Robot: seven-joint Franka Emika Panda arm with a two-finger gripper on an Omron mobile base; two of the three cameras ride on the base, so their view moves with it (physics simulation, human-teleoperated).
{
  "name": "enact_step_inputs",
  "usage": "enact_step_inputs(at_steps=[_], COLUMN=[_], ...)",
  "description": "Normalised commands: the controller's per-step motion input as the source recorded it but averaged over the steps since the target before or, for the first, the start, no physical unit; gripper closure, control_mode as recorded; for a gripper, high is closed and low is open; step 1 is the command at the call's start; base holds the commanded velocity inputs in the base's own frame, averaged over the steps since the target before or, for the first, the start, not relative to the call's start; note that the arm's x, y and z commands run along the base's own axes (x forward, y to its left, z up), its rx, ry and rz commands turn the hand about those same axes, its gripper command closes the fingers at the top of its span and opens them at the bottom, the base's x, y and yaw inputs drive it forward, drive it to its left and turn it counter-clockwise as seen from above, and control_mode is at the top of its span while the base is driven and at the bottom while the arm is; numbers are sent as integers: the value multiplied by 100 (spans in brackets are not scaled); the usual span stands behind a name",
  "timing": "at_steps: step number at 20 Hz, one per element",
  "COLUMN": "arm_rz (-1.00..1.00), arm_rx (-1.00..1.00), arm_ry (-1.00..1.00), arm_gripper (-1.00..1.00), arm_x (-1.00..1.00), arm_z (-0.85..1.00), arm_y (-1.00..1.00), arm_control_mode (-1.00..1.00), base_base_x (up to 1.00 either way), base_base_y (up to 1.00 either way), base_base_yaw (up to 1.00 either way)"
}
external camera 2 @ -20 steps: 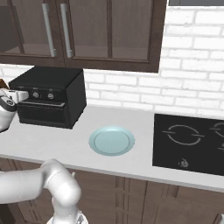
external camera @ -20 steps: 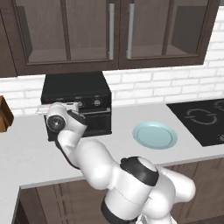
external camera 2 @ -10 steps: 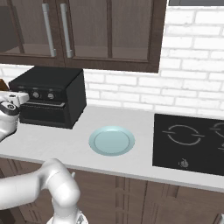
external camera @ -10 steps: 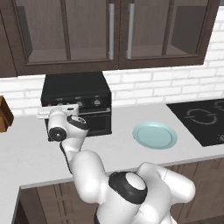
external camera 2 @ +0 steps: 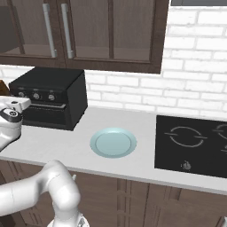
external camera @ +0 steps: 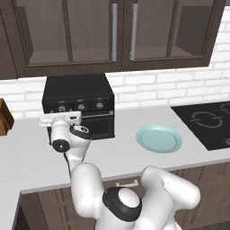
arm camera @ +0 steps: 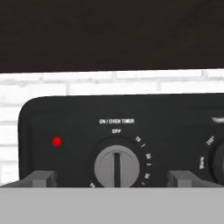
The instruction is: Pick up the kebab skewer and baguette bread, and place them inside the toaster oven. Close the toaster oven door and start by setting the timer.
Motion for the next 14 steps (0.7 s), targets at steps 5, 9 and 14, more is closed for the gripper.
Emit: enact_step_inputs(at_steps=[5, 9, 14], arm_rz=[0, 0, 0], arm_rx=[0, 0, 0], arm_ry=[0, 0, 0], arm_gripper=[-100, -100, -100], arm_x=[17, 7, 0], arm_z=[0, 0, 8], arm_y=[0, 0, 0], arm_control_mode=[-100, -100, -100], base_base_x=[0, 0, 0], base_base_y=[0, 0, 0], base_base_yaw=[0, 0, 0])
